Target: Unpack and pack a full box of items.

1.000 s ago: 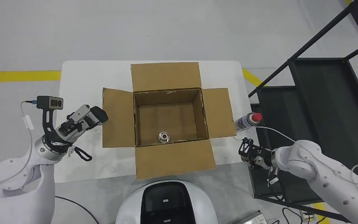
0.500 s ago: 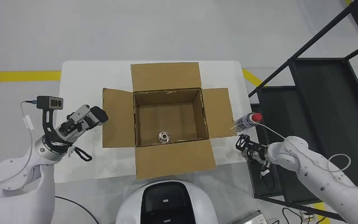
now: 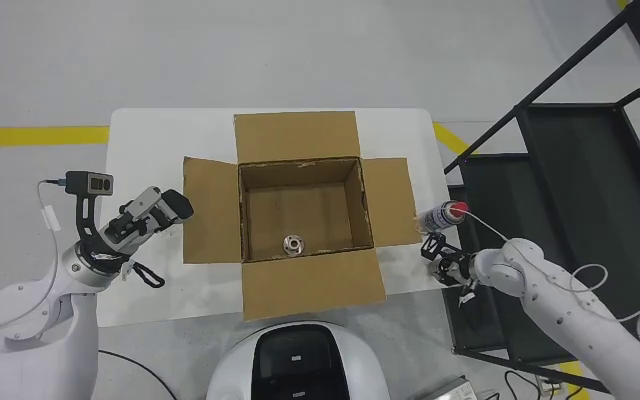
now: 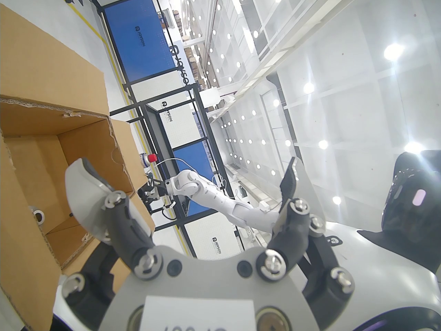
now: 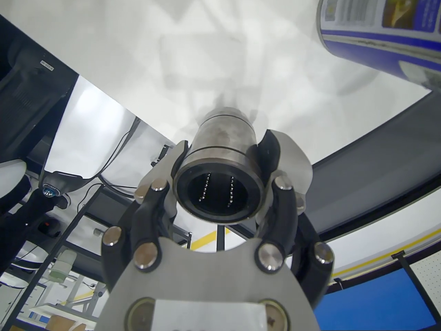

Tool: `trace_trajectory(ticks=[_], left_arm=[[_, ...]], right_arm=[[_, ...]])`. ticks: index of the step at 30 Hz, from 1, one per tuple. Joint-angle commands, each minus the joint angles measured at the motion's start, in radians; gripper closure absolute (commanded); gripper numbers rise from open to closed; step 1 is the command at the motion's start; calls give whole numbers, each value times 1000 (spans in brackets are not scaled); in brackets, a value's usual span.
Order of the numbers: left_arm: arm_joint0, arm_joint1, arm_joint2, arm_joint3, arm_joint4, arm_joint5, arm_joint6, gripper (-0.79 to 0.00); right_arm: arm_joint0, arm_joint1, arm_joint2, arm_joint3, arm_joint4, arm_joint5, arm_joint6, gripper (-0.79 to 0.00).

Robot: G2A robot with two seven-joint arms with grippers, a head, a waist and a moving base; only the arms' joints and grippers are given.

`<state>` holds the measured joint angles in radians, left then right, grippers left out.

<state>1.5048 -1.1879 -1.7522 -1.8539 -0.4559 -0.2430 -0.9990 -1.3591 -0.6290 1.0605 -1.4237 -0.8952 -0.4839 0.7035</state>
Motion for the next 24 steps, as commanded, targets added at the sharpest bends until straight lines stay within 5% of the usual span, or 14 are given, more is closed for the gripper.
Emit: trace_trajectory(ticks=[1, 10, 11, 12, 13, 24], left_arm=[[0, 0, 0, 0, 0, 0, 0, -785], [0, 0, 0, 0, 0, 0, 0, -785], [0, 0, 0, 0, 0, 0, 0, -785], [0, 0, 0, 0, 0, 0, 0, -785], [0, 0, 0, 0, 0, 0, 0, -785], [0, 0, 0, 0, 0, 0, 0, -785]], right_arm=[[10, -6, -6, 16, 6, 2, -7, 0], [39, -25, -19, 84, 21, -16, -28, 0], [40, -26, -20, 89, 24, -20, -29, -446], [41, -28, -20, 93, 27, -24, -31, -742], [42, -30, -21, 97, 27, -27, -32, -785], [16, -25, 25, 84, 33, -57, -62, -785]])
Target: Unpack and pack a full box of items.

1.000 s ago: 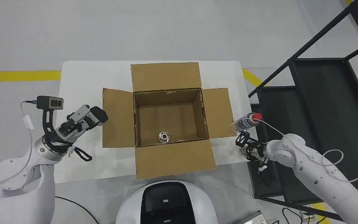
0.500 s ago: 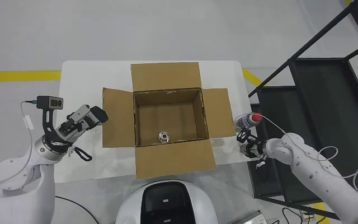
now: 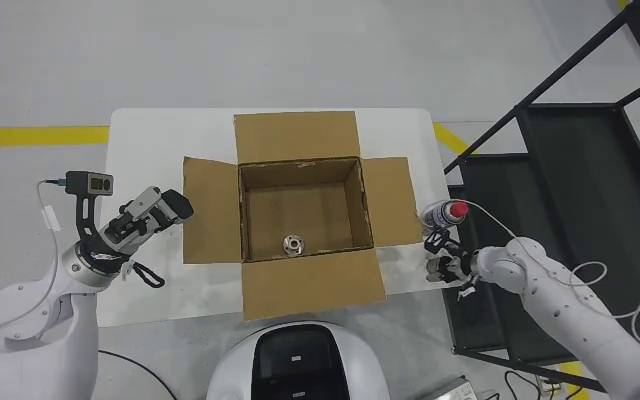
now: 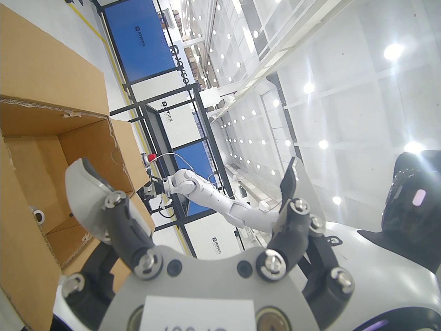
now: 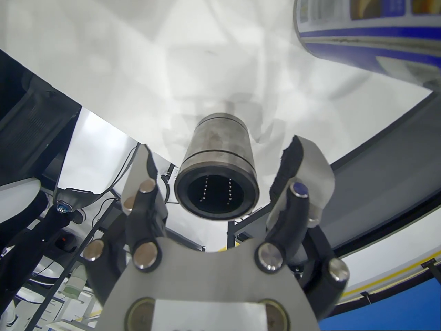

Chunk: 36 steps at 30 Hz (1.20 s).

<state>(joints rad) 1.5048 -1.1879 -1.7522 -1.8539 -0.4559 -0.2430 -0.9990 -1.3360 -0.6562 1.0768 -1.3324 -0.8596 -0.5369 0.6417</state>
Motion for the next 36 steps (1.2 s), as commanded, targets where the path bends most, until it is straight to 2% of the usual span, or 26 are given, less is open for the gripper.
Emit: trace_trajectory(ticks=[1, 7, 15, 23, 26, 30, 36], left_arm=[[0, 0, 0, 0, 0, 0, 0, -785], [0, 0, 0, 0, 0, 0, 0, -785], [0, 0, 0, 0, 0, 0, 0, -785], [0, 0, 0, 0, 0, 0, 0, -785], [0, 0, 0, 0, 0, 0, 0, -785], [0, 0, 0, 0, 0, 0, 0, -785], [0, 0, 0, 0, 0, 0, 0, -785]], right_arm=[[-16, 6, 19, -18, -8, -10, 0, -785], [-117, 43, 131, -113, 3, -72, -4, -785], [-316, 101, 387, -291, 74, -191, -3, -785], [-451, 122, 613, -473, 211, -270, -30, -785], [-460, 122, 658, -528, 256, -267, -47, -785], [-427, 121, 661, -582, 300, -245, -41, -785], [-287, 115, 544, -563, 356, -204, -12, -785]])
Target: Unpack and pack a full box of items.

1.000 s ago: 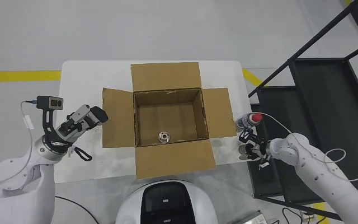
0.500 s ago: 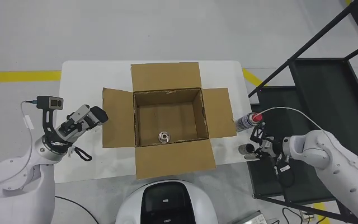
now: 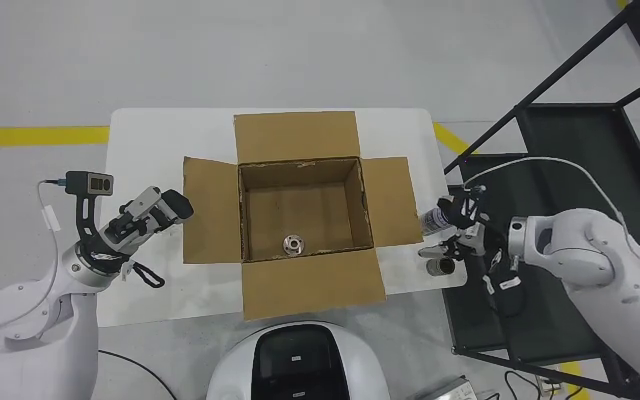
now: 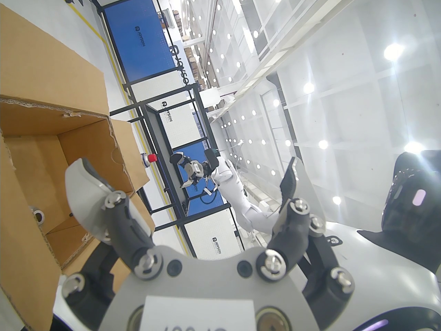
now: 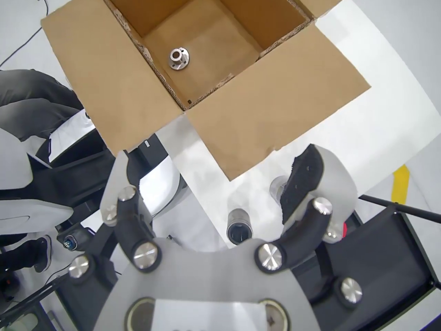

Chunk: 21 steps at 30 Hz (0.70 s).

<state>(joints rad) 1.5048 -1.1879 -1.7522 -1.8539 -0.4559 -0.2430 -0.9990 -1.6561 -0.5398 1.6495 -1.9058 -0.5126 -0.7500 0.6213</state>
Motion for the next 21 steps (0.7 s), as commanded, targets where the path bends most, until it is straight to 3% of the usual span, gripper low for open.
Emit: trace_trajectory(ticks=[1, 11, 21], left_arm=[[0, 0, 0, 0, 0, 0, 0, -785], [0, 0, 0, 0, 0, 0, 0, -785], [0, 0, 0, 0, 0, 0, 0, -785]], right_arm=[[68, -4, -59, 18, 13, 21, 19, -785], [428, -65, -393, 93, -116, 38, 31, -785], [437, -67, -403, 98, -120, 40, 28, -785]])
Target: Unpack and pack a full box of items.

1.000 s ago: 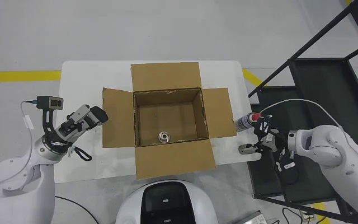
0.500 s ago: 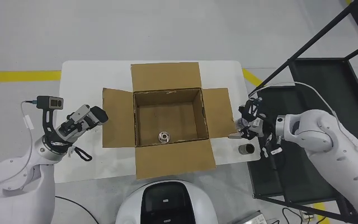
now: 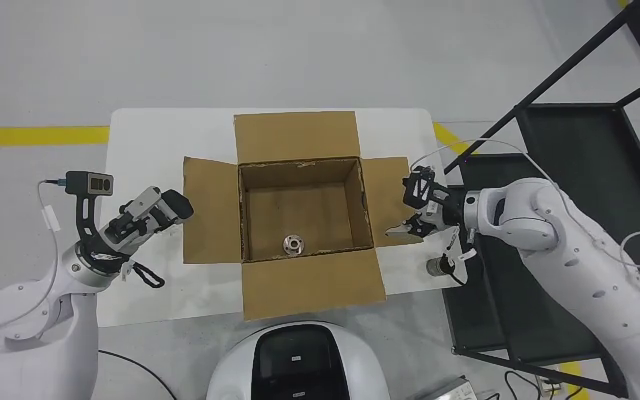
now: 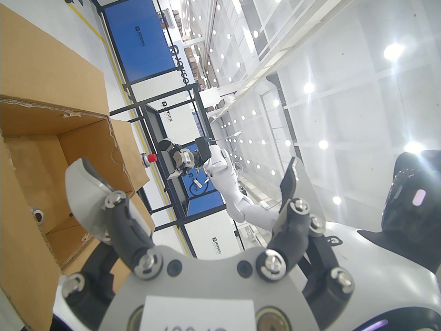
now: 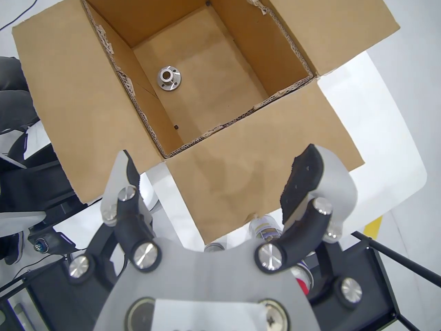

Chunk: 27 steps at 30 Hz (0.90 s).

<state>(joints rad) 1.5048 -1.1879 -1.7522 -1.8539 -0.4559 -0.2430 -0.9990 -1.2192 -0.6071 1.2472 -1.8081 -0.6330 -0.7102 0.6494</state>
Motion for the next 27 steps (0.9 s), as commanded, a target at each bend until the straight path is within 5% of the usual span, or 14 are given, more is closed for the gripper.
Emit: trace_trajectory(ticks=[1, 15, 27], left_arm=[[0, 0, 0, 0, 0, 0, 0, -785], [0, 0, 0, 0, 0, 0, 0, -785], [0, 0, 0, 0, 0, 0, 0, -785]], right_arm=[[0, 0, 0, 0, 0, 0, 0, -785], [64, -23, -66, -5, -60, -21, -50, -785], [531, -237, -563, 290, -193, -62, -59, -785]])
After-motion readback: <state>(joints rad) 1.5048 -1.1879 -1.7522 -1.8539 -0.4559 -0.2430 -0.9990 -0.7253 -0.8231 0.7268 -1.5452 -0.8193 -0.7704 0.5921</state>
